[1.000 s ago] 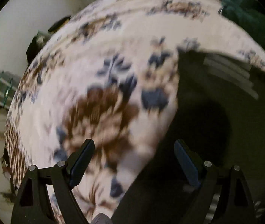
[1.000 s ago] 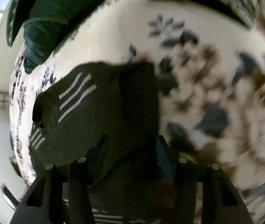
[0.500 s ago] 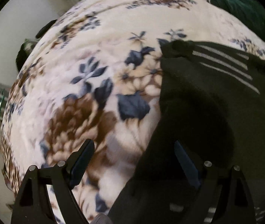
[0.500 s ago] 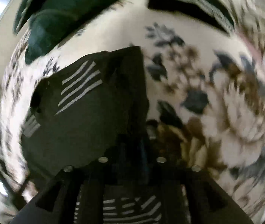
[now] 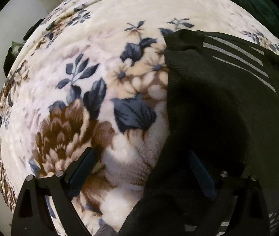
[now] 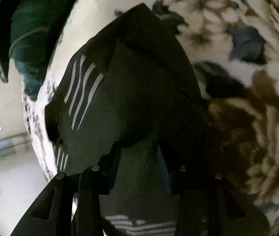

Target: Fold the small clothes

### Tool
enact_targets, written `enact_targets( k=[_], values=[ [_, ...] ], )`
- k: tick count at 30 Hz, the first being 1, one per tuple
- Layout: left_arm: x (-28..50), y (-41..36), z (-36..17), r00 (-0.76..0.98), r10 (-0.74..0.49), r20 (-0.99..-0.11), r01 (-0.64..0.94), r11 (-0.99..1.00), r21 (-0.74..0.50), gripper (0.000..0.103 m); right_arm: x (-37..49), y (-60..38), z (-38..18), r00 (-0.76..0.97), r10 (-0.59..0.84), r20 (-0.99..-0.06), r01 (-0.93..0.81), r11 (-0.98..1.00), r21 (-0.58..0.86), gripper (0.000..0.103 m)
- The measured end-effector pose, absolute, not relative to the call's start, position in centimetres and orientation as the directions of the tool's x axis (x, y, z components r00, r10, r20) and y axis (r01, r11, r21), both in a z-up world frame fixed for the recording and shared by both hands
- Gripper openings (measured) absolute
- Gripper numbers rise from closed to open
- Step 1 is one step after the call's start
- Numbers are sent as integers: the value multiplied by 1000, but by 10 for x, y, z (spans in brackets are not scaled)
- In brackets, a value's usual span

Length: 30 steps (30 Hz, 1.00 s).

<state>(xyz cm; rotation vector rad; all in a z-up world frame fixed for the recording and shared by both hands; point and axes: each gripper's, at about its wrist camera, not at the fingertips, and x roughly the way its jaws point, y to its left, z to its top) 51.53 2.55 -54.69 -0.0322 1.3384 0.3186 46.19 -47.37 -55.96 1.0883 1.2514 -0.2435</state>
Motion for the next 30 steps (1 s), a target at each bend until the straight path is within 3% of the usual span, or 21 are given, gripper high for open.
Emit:
enact_targets(
  k=[1, 11, 17, 18, 21, 23, 25, 30],
  values=[
    [516, 27, -549, 188, 199, -962, -242, 958, 151, 96, 461, -471, -555, 365, 360, -859, 683, 524, 510, 4],
    [524, 28, -545, 214, 182, -960, -220, 966, 135, 96, 436, -461, -486, 488, 257, -834, 571, 628, 528, 4],
    [534, 42, -540, 229, 138, -964, -242, 967, 81, 96, 418, -469, -510, 377, 234, -896, 629, 646, 433, 4],
    [535, 44, -537, 236, 138, -962, -242, 967, 80, 96, 413, -474, -517, 351, 236, -906, 643, 643, 417, 6],
    [540, 52, -524, 283, 144, -948, -229, 970, 79, 96, 412, -483, -516, 320, 232, -919, 664, 637, 392, 40],
    [547, 54, -519, 306, 157, -939, -210, 973, 94, 96, 409, -492, -502, 374, 203, -905, 661, 626, 413, 44],
    [560, 60, -523, 305, 164, -938, -199, 974, 106, 96, 409, -501, -486, 412, 142, -900, 656, 639, 401, 57],
    [593, 55, -537, 297, 187, -936, -179, 974, 138, 96, 457, -513, -490, 388, 62, -919, 602, 739, 304, 58]
  ],
)
